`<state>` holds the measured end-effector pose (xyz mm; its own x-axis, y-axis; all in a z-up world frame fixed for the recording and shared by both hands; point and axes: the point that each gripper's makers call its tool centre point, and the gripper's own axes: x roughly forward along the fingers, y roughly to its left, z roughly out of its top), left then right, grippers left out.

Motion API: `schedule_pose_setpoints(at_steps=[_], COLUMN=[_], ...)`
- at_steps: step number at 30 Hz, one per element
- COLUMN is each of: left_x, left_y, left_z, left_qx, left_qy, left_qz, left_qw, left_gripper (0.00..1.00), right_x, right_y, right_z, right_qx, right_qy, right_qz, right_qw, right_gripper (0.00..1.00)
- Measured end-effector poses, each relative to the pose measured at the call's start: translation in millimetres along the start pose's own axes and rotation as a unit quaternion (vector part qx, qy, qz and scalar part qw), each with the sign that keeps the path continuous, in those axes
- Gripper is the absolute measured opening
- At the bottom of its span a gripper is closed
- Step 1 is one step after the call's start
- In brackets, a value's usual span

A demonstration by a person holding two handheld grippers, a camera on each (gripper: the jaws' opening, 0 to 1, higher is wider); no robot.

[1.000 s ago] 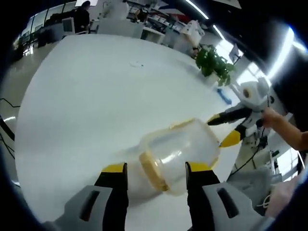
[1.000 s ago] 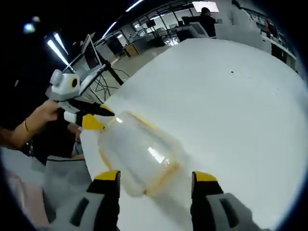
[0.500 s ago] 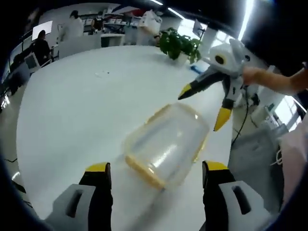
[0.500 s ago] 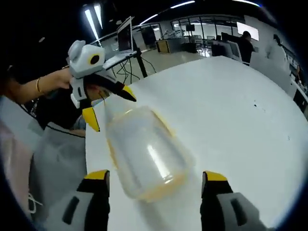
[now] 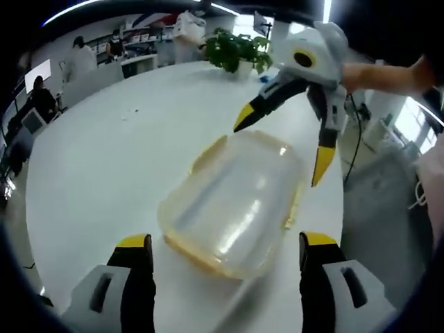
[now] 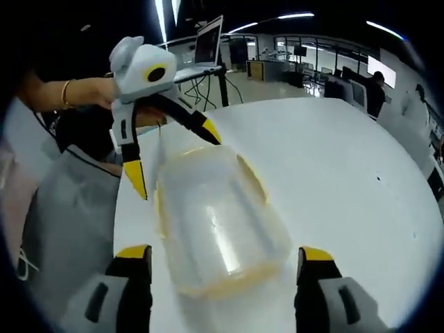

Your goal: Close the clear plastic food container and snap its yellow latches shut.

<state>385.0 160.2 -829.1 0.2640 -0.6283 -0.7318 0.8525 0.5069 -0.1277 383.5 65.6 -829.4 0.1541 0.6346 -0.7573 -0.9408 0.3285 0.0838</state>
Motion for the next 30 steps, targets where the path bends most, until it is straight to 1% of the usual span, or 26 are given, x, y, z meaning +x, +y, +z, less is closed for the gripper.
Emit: schedule_pose_setpoints(at_steps=[2, 3, 4, 5, 7, 9, 11, 12, 15, 20, 25, 28, 30], left_x=[3, 4, 5, 7, 8, 11, 12, 13, 12, 13, 13, 12, 9], left_y=[1.5, 0.7, 0.1, -0.4, 1.2, 1.9, 0.5, 0.8, 5.0, 5.1, 6.0, 6.4, 9.0], left_z=[-0.6, -0.8, -1.6, -3.4, -6.7, -8.3, -8.2, -7.4, -6.0, -6.9, -7.5, -8.8, -11.4], left_qx=[0.006, 0.008, 0.012, 0.021, 0.041, 0.051, 0.053, 0.054, 0.048, 0.041, 0.04, 0.035, 0.03], left_qy=[0.0, 0.001, 0.004, 0.01, 0.021, 0.027, 0.029, 0.029, 0.029, 0.031, 0.033, 0.037, 0.039], left_qz=[0.007, 0.008, 0.008, 0.009, 0.016, 0.018, 0.015, 0.017, 0.025, 0.021, 0.02, 0.016, 0.02], left_qw=[1.0, 0.9999, 0.9999, 0.9997, 0.9988, 0.9982, 0.9981, 0.998, 0.9981, 0.9985, 0.9985, 0.9986, 0.9986], left_gripper=[0.84, 0.84, 0.84, 0.83, 0.82, 0.79, 0.76, 0.76, 0.71, 0.71, 0.71, 0.71, 0.74], right_x=[3, 5, 6, 7, 7, 7, 9, 9, 8, 9, 8, 7, 5], right_y=[1, 1, 0, 1, 0, -3, -4, -5, -5, -7, -8, -8, -9], right_z=[0.1, -1.1, -3.2, -3.6, -3.0, -2.4, -4.7, -5.3, -5.5, -5.0, -5.4, -5.8, -6.1], right_qx=[-0.005, -0.01, -0.027, -0.031, -0.03, -0.03, -0.035, -0.043, -0.046, -0.051, -0.053, -0.041, -0.03], right_qy=[-0.001, 0.003, 0.011, 0.013, 0.013, 0.012, 0.021, 0.025, 0.03, 0.038, 0.042, 0.041, 0.033], right_qz=[-0.002, -0.001, -0.003, -0.003, -0.005, -0.009, -0.006, -0.006, 0.0, 0.01, 0.012, 0.01, 0.004], right_qw=[1.0, 0.9999, 0.9996, 0.9994, 0.9994, 0.9994, 0.9991, 0.9988, 0.9985, 0.9979, 0.9976, 0.9983, 0.999], right_gripper=[0.86, 0.86, 0.86, 0.86, 0.84, 0.83, 0.79, 0.78, 0.78, 0.77, 0.77, 0.77, 0.79])
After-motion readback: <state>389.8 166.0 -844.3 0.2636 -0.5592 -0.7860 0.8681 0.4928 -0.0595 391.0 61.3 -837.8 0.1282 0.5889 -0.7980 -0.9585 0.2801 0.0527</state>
